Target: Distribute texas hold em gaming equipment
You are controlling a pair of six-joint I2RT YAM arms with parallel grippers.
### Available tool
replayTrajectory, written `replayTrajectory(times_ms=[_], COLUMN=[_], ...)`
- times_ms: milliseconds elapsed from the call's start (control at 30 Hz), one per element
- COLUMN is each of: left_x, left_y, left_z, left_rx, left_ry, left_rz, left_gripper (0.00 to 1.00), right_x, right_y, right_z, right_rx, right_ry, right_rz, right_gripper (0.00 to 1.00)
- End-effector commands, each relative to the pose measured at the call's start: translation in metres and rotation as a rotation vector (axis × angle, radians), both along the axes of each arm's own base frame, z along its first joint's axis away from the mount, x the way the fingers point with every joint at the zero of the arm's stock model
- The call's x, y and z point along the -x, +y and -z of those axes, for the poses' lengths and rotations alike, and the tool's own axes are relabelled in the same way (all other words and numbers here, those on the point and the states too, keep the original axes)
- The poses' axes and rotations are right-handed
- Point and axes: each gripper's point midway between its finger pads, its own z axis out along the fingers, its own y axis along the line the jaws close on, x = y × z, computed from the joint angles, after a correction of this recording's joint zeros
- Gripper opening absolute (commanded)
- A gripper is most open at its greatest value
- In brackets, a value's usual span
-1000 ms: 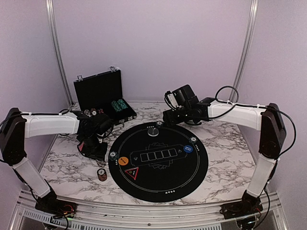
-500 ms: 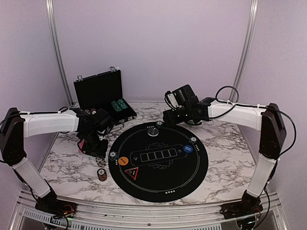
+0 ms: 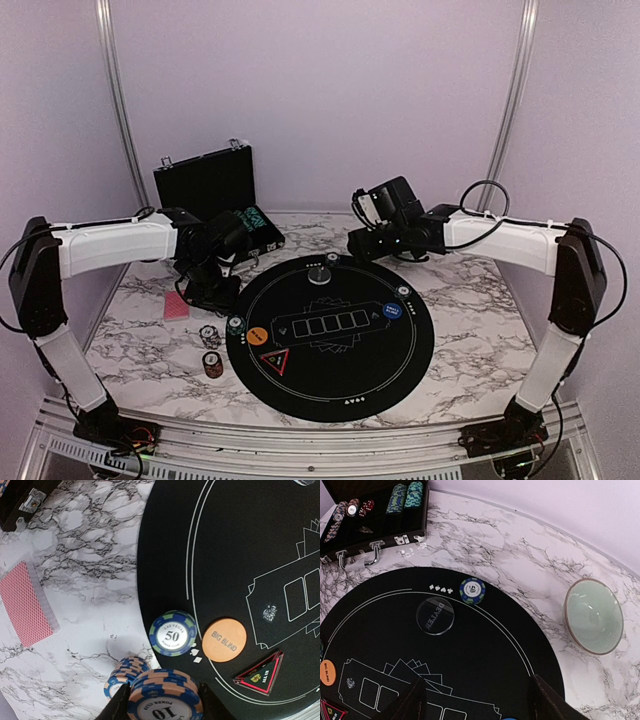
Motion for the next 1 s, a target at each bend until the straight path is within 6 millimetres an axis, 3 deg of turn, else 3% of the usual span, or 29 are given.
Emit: replayTrajectory(times_ms=[0,333,667,967], left_x=[-0.004,-0.023,-0.026,-0.016], left_y=[-0.014,-0.080,-0.148,-0.172], left_z=[-0.001,-0.001,0.021,0.051], left_rx=[-0.033,-0.002,0.003,-0.071], left_ry=[0.009,-0.011,0.001,0.016], left_rz=[0.049,0.134,0.228,0.283], left_gripper=[0.34,0.34,0.34,0.34], right_x=[0.000,0.011,0.030,0.039], right_y=[-0.017,-0.044,-0.071,-0.080], right_z=[-0.015,-0.018,-0.022,-0.028], right_rx=[-0.023,-0.018,-0.012,-0.022], right_ry=[-0.030,-0.032,-0.045,-0.056], right_rz=[0.041,0.073,0.114,0.128], right_gripper=[0.67,0.67,0.67,0.67])
